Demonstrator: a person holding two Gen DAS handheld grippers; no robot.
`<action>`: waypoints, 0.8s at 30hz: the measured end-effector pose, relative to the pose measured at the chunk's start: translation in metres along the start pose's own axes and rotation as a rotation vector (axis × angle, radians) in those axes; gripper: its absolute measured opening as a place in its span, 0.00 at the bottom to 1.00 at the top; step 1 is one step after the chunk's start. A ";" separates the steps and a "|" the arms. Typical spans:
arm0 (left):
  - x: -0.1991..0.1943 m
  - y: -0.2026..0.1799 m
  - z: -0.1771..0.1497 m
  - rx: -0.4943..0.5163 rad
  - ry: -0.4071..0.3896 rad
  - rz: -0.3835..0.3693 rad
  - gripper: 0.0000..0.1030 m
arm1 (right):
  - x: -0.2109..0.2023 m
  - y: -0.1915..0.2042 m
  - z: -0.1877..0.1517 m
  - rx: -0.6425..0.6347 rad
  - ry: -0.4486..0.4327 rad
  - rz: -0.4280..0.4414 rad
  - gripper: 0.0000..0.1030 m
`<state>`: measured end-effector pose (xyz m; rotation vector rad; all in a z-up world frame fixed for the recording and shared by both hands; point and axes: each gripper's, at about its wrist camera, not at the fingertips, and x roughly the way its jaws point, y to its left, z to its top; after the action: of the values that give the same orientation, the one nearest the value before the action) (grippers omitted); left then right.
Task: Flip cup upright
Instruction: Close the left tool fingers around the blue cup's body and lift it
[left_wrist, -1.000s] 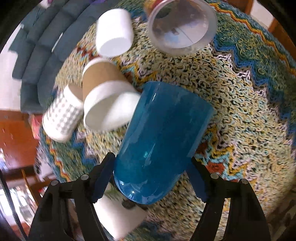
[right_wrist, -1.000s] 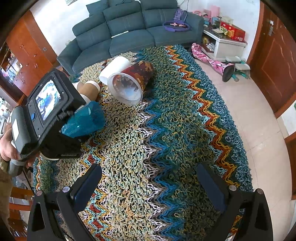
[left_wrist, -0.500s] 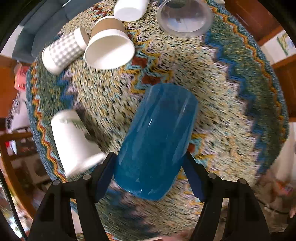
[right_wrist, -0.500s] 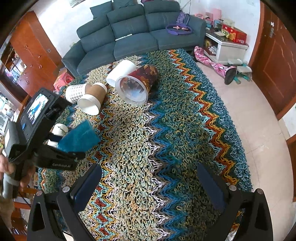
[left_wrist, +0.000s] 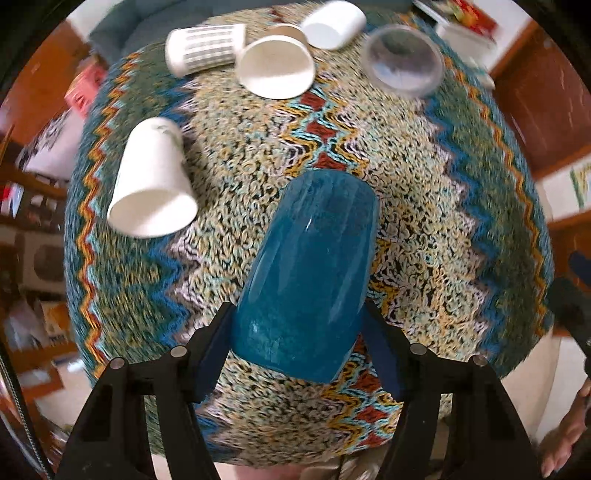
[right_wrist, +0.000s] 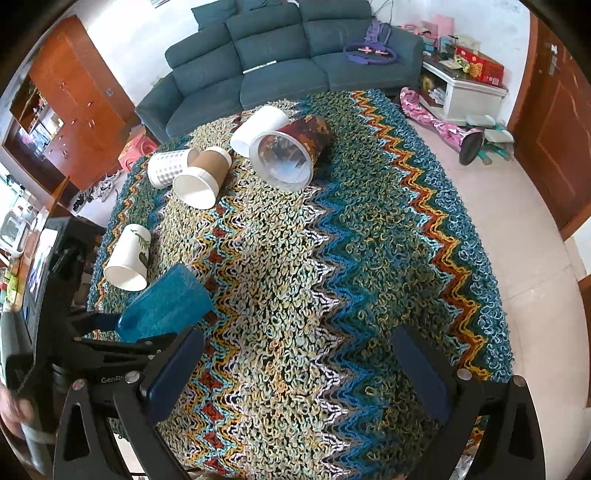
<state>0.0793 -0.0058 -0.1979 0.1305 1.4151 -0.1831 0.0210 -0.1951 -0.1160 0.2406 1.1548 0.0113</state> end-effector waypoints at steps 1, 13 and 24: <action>0.000 0.003 -0.008 -0.025 -0.010 -0.008 0.69 | 0.001 0.000 -0.001 0.000 0.004 0.003 0.99; -0.013 -0.017 -0.038 -0.216 -0.056 -0.133 0.68 | 0.010 0.015 -0.013 -0.048 0.053 0.056 0.96; 0.003 -0.015 -0.044 -0.247 -0.007 -0.167 0.69 | 0.027 0.025 -0.014 -0.040 0.116 0.154 0.96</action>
<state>0.0344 -0.0116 -0.2069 -0.1927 1.4300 -0.1446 0.0223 -0.1646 -0.1409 0.2961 1.2482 0.1858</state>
